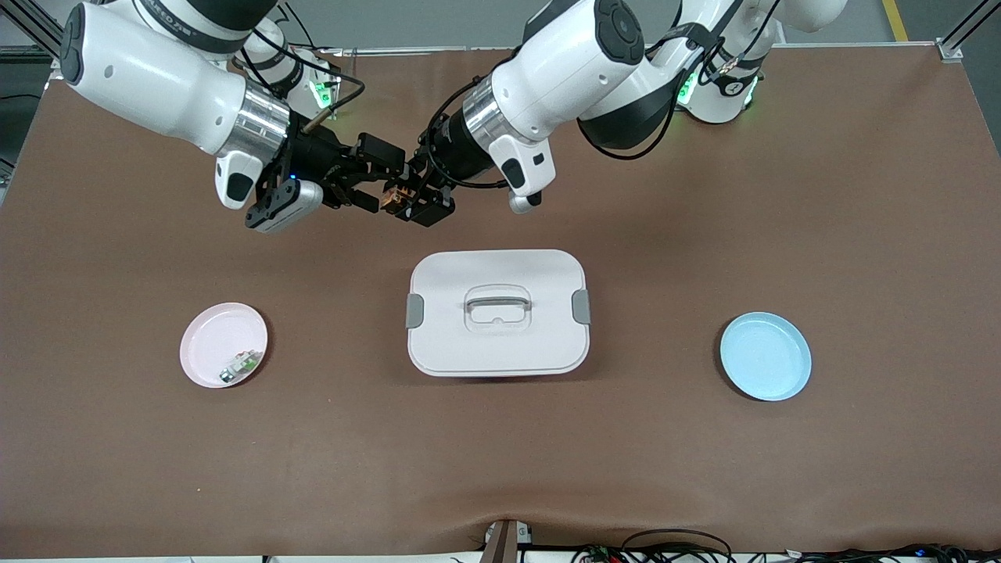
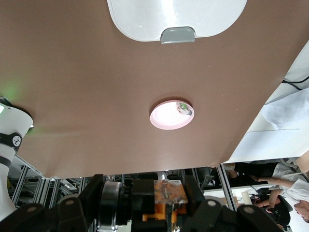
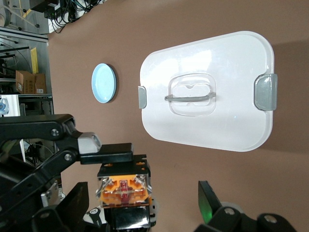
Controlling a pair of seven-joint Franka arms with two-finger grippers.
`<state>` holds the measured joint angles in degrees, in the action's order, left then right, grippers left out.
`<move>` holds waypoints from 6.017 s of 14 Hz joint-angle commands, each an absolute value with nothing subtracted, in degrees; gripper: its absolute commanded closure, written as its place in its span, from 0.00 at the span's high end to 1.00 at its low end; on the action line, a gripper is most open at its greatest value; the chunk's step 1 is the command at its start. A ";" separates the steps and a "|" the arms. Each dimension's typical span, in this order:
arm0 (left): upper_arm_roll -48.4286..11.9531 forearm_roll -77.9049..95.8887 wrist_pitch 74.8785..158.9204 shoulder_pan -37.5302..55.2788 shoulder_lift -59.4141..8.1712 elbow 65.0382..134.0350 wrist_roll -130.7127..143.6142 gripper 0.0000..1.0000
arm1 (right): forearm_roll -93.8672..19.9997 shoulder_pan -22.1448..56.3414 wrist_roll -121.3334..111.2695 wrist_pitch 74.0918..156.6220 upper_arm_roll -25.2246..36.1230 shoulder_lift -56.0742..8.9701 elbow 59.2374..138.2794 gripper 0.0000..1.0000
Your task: Transfer orange switch to right arm and place
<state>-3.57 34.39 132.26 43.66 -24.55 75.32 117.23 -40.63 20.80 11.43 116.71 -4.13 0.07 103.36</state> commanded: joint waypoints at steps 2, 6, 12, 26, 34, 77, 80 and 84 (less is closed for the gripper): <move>-3.16 33.49 132.45 44.03 -23.91 75.50 118.12 0.10 | -39.90 21.62 13.97 117.42 -3.78 1.23 104.41 0.98; -3.16 33.40 132.45 44.03 -23.82 75.59 118.12 0.10 | -37.97 21.62 14.06 117.33 -3.87 1.14 104.06 0.26; -3.16 33.14 132.45 43.95 -23.82 75.67 118.04 0.14 | -37.88 22.06 15.47 117.60 -3.96 1.14 104.06 0.00; -2.90 30.51 132.10 43.68 -23.29 75.76 118.21 1.00 | -28.77 21.54 8.56 113.84 -3.87 0.97 102.31 0.00; -1.76 14.19 122.55 34.64 -16.89 75.85 117.60 1.00 | -13.71 12.41 -38.06 98.44 -3.43 -0.35 100.55 0.00; -3.96 3.96 98.88 -6.42 -6.77 87.10 0.88 1.00 | 12.39 -9.84 -79.98 155.74 -3.16 -26.63 120.85 0.00; -4.31 2.55 98.88 -5.72 -6.94 87.54 0.62 1.00 | 13.61 -9.67 -79.98 156.71 -2.73 -27.68 120.94 0.00; -5.80 2.64 98.96 -5.72 -6.86 87.89 0.70 1.00 | 14.85 -9.58 -79.89 157.85 -2.46 -28.83 120.94 0.00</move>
<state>-4.95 3.95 98.00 -5.81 -7.63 86.81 1.41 12.84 -9.16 -81.42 156.68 -2.26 -28.46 120.69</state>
